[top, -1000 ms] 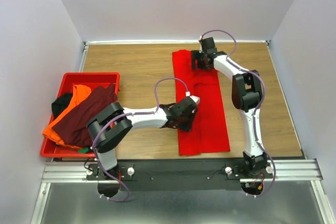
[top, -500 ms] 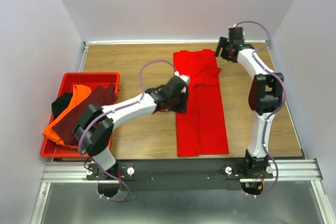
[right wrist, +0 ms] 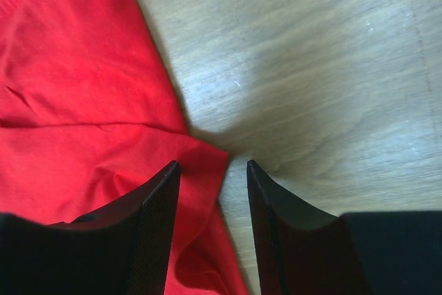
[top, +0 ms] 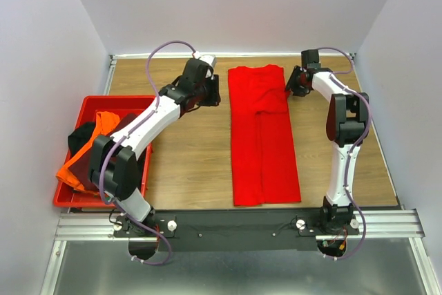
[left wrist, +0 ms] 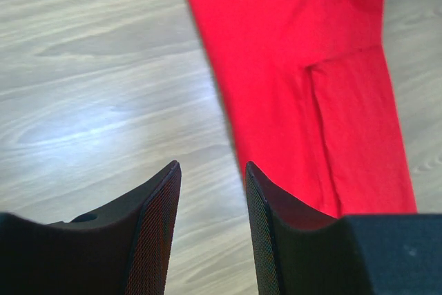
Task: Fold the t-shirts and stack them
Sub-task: Fold the tshirt
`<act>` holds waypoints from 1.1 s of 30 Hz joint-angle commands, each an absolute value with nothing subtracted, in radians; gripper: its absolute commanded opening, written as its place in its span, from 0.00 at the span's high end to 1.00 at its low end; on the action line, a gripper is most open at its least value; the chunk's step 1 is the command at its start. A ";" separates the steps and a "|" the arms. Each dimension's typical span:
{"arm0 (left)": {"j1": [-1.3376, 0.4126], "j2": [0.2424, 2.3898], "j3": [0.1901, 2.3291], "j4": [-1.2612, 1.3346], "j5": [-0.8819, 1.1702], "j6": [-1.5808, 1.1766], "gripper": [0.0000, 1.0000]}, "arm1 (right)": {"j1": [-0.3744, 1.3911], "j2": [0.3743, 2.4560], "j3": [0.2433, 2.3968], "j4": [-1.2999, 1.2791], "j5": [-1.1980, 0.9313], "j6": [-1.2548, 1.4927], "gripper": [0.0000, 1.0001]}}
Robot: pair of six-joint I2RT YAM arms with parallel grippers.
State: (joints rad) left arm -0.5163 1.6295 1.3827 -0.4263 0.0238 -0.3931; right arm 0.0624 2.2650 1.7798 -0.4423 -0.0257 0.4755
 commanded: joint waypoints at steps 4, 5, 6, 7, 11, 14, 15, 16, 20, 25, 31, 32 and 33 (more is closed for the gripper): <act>-0.442 1.589 1.378 -0.410 0.060 -0.347 0.50 | 0.064 2.293 1.752 -0.403 -0.080 0.526 0.55; -0.430 1.586 1.374 -0.408 0.061 -0.341 0.50 | 0.064 2.299 1.750 -0.397 -0.081 0.528 0.55; -0.425 1.586 1.373 -0.407 0.060 -0.339 0.49 | 0.064 2.301 1.752 -0.394 -0.081 0.529 0.58; -0.419 1.586 1.373 -0.403 0.061 -0.339 0.50 | 0.066 2.309 1.756 -0.393 -0.078 0.529 0.62; -0.400 1.578 1.353 -0.382 0.063 -0.337 0.50 | 0.066 2.324 1.776 -0.382 -0.069 0.529 0.73; -0.397 1.577 1.336 -0.362 0.071 -0.341 0.49 | 0.064 2.326 1.790 -0.374 -0.058 0.529 0.79; -0.397 1.577 1.330 -0.356 0.071 -0.342 0.49 | 0.063 2.324 1.802 -0.373 -0.054 0.526 0.81; -0.397 1.574 1.319 -0.350 0.071 -0.342 0.49 | 0.064 2.322 1.807 -0.371 -0.051 0.525 0.81; -0.394 1.577 1.299 -0.331 0.064 -0.337 0.50 | 0.064 2.307 1.828 -0.361 -0.049 0.517 0.83; -0.393 1.577 1.278 -0.310 0.071 -0.331 0.49 | 0.064 2.287 1.848 -0.345 -0.054 0.497 0.83; -0.393 1.586 1.261 -0.301 0.081 -0.331 0.49 | 0.064 2.279 1.864 -0.334 -0.061 0.476 0.83; -0.393 1.586 1.259 -0.299 0.081 -0.331 0.50 | 0.064 2.279 1.862 -0.333 -0.061 0.472 0.83; -0.393 1.586 1.258 -0.299 0.081 -0.331 0.50 | 0.064 2.278 1.864 -0.331 -0.063 0.469 0.83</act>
